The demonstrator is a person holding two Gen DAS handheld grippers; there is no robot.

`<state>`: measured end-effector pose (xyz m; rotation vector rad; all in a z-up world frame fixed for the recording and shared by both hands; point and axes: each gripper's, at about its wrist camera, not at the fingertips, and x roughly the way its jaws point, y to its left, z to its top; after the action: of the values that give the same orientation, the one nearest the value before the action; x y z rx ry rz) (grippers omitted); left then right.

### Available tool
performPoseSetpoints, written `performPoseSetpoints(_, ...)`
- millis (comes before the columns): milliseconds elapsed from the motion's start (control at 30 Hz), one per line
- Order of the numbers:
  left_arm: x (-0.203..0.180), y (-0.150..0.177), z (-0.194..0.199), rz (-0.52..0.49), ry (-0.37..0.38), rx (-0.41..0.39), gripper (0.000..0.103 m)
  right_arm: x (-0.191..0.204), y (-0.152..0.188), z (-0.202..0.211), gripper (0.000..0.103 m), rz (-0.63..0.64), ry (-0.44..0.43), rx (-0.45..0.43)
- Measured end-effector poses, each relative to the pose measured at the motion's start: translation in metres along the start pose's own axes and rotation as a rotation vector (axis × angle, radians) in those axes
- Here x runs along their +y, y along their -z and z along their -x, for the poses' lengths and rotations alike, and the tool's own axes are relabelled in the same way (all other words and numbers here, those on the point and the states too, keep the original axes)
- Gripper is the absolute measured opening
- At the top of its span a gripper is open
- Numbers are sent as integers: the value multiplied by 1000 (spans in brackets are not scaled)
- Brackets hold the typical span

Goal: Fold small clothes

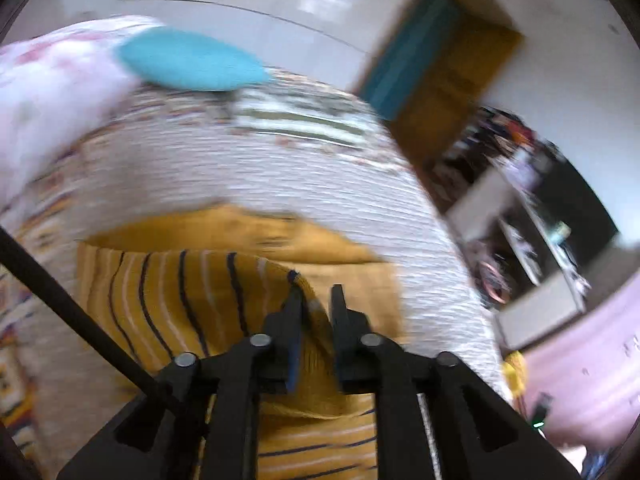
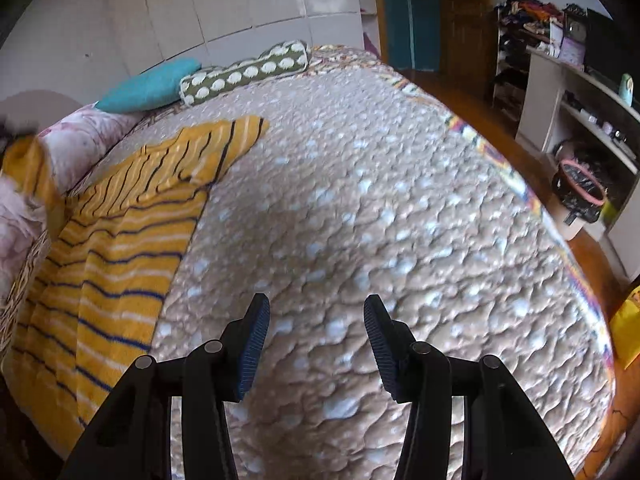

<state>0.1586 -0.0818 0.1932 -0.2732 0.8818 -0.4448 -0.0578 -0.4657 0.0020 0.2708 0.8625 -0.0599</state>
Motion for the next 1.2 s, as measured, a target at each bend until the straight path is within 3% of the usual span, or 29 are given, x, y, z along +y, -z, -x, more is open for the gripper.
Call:
performPoseSetpoints(33, -17, 2, -9, -29, 20, 9, 39, -2, 3, 0, 53, -6, -4, 4)
performPoseSetpoints(67, -32, 7, -12, -60, 25, 10, 56, -6, 6, 0, 53, -17, -9, 9)
performPoseSetpoints(100, -42, 15, -13, -94, 11, 2, 61, -9, 7, 0, 53, -27, -13, 12)
performPoseSetpoints(233, -44, 49, -4, -195, -102, 24, 61, -15, 8, 2, 53, -42, -26, 7)
performPoseSetpoints(367, -2, 98, 34, -223, -307, 26, 69, -5, -2, 1, 53, -57, -84, -5)
performPoseSetpoints(500, 52, 142, 73, -169, -462, 2, 73, 19, -11, -2, 53, -38, -153, -3)
performPoseSetpoints(633, 93, 185, 99, -78, -550, -31, 76, 55, -12, -10, 54, -20, -196, 22)
performPoseSetpoints(800, 132, 234, 93, 78, -507, -12, 76, 87, 6, -10, 57, -8, -219, 39)
performPoseSetpoints(967, 156, 266, 82, 264, -404, -18, 76, 93, 34, -13, 57, -25, -229, 89)
performPoseSetpoints(1100, 147, 276, 80, 247, -403, -43, 76, 89, 51, -6, 57, -31, -247, 76)
performPoseSetpoints(1200, 141, 278, 82, 247, -302, -30, 76, 89, 63, -1, 58, -59, -301, 77)
